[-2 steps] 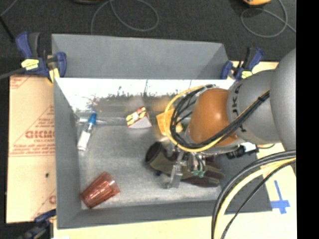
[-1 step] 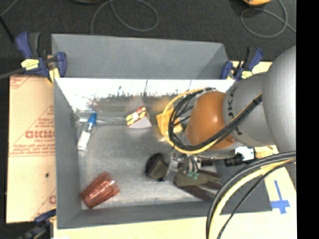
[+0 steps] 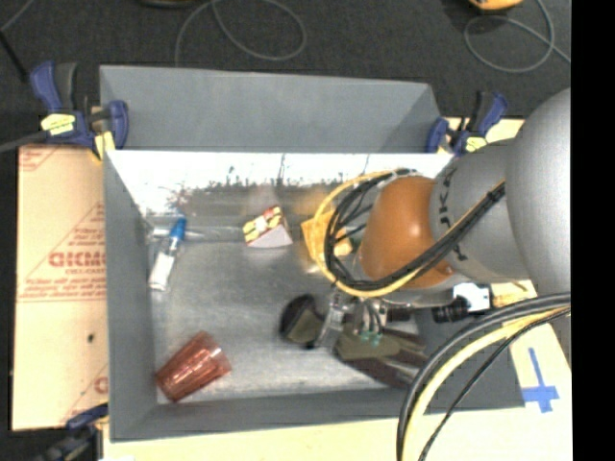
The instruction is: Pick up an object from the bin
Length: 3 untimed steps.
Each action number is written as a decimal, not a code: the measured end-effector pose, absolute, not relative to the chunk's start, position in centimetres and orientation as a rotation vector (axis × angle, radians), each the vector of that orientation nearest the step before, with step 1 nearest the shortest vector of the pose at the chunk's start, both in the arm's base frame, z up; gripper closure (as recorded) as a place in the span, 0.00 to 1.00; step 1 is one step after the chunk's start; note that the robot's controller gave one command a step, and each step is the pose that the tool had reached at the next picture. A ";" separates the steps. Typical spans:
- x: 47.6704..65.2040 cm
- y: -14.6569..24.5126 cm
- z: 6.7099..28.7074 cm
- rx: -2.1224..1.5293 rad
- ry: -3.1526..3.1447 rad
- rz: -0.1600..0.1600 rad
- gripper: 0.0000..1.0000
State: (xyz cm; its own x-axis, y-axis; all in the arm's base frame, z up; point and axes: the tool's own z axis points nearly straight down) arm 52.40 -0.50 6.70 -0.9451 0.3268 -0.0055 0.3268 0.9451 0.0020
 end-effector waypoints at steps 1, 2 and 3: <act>52.4 -0.5 7.0 0.537 3.088 0.002 1.00; 52.4 -0.6 7.6 0.520 3.090 0.001 1.00; 52.3 -0.6 8.6 0.516 3.096 0.000 1.00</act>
Offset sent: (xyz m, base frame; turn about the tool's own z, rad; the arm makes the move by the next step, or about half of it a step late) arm 0.0000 0.0002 0.0030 0.0000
